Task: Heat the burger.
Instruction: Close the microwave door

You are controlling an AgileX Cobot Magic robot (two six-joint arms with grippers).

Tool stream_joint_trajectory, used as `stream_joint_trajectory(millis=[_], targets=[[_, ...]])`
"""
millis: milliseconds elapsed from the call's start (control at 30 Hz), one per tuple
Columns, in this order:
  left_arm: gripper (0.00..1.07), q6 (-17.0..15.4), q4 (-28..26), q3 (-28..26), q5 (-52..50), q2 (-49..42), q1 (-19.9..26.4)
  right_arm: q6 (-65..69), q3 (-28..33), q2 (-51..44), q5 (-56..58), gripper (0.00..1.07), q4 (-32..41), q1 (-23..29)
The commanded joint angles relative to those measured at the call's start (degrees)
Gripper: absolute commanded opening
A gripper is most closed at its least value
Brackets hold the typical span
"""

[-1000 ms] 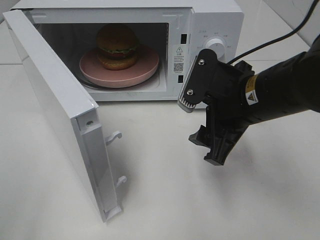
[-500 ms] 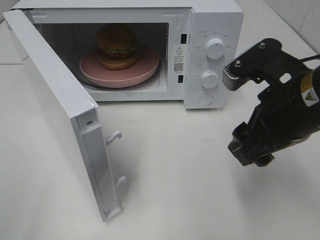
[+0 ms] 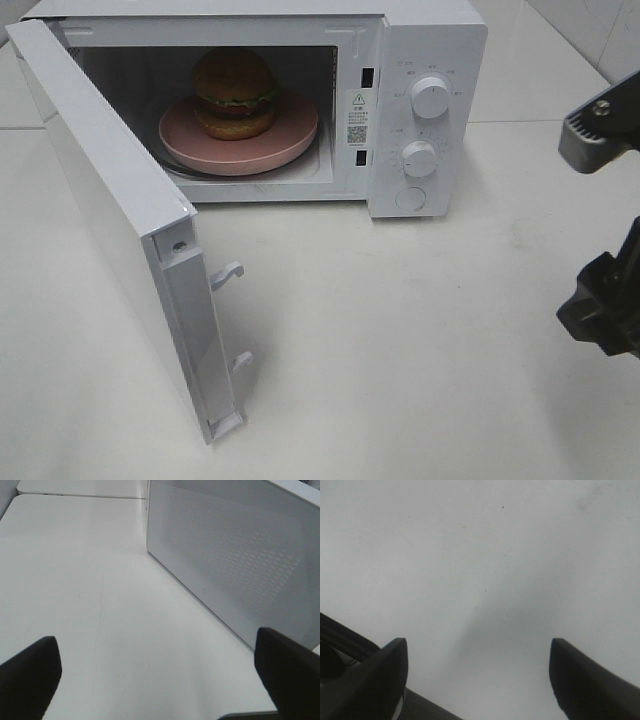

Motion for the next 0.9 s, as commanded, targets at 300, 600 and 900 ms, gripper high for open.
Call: stream_joint_trajectory(millis=[300,600,900], targets=[[0.99,0.0,-0.1,0.1,-0.8,-0.2,-0.1,0.6,0.2,-12.0,7.6,0.76,1.3,-0.2],[0.99,0.0,-0.1,0.1,-0.8,-0.2,-0.1,0.6,3.0,-20.7,10.3,0.76,1.6,-0.2],[0.99,0.0,-0.1,0.1,-0.8,-0.2,-0.1,0.8,6.7,-26.8,10.7,0.76,3.0,-3.7]])
